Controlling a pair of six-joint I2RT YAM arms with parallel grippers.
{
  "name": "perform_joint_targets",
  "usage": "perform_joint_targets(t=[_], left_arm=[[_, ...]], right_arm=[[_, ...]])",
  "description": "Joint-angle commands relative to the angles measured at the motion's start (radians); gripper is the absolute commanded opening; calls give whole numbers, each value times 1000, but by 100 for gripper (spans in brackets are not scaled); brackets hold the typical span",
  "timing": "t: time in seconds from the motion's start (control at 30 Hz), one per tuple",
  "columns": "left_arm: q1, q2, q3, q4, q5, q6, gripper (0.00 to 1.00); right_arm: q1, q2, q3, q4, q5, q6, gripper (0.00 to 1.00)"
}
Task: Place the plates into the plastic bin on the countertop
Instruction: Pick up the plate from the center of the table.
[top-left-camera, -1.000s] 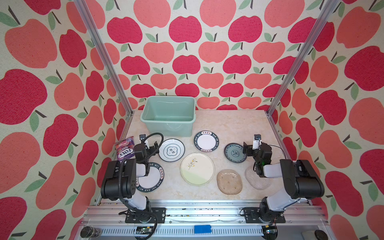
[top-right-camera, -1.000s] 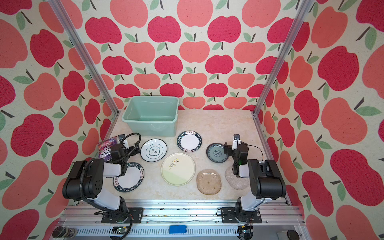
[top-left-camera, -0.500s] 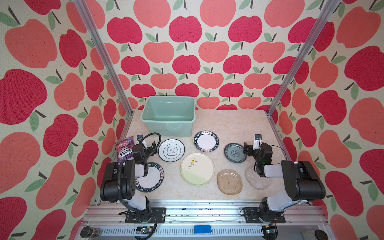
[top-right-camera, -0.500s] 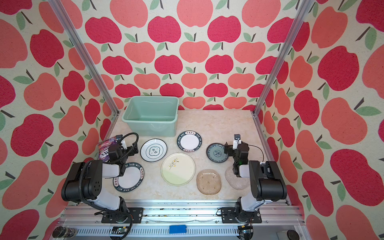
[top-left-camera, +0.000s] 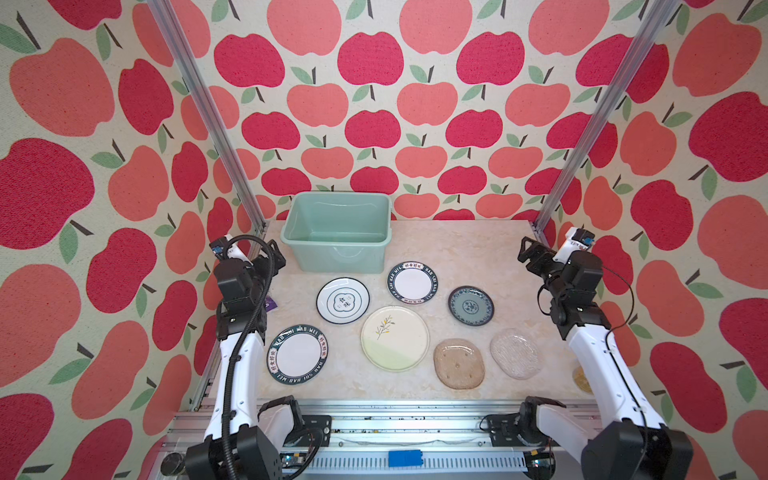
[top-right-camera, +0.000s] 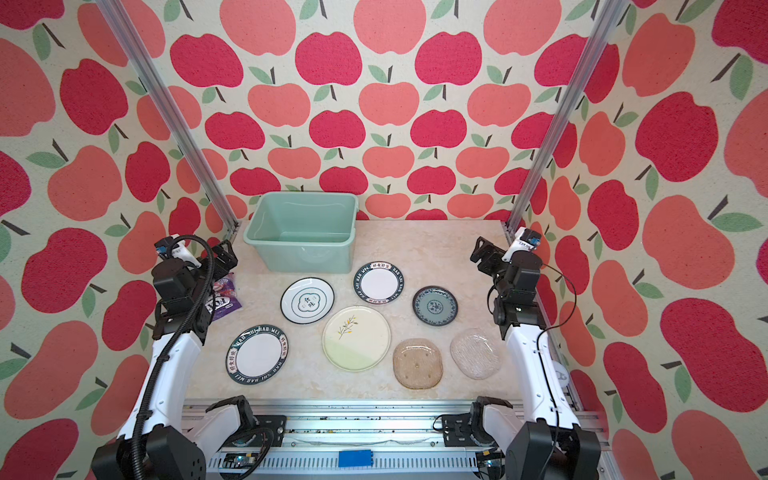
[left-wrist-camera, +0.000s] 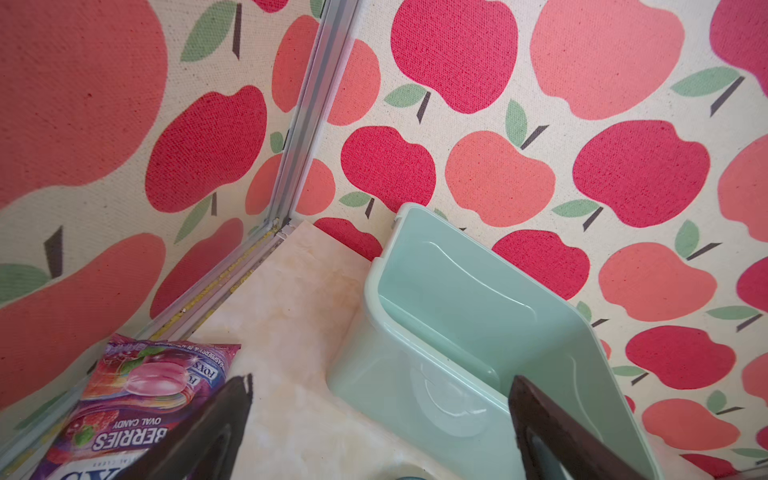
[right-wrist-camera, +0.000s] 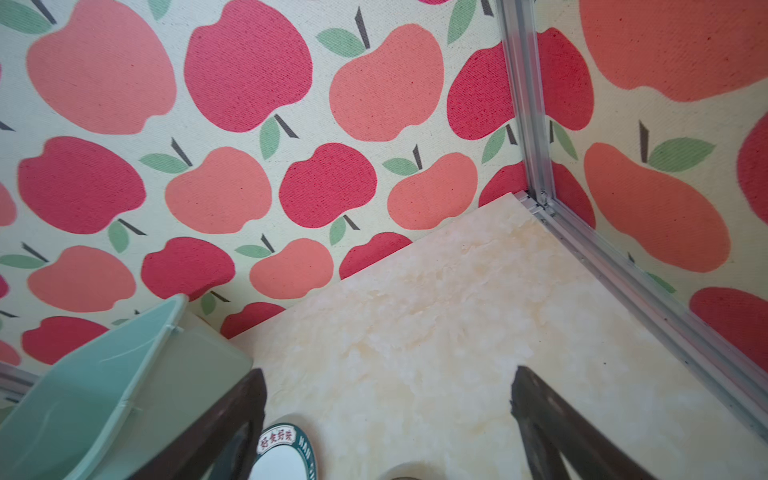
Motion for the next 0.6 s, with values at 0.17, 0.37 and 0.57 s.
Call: perform_joint_targets(t=[0.17,0.37,0.57], left_arm=[[-29,0,78,-309,241,-84,99],[-96,7,162,-507,201,-111,96],[-220,79,279,-707,162,-199,96]], right_arm=[[157,90,253,-574,-197,-48,93],[391,207,403,-856,-103,-152,91],[565,347,572,-1007,-62,-142,89]])
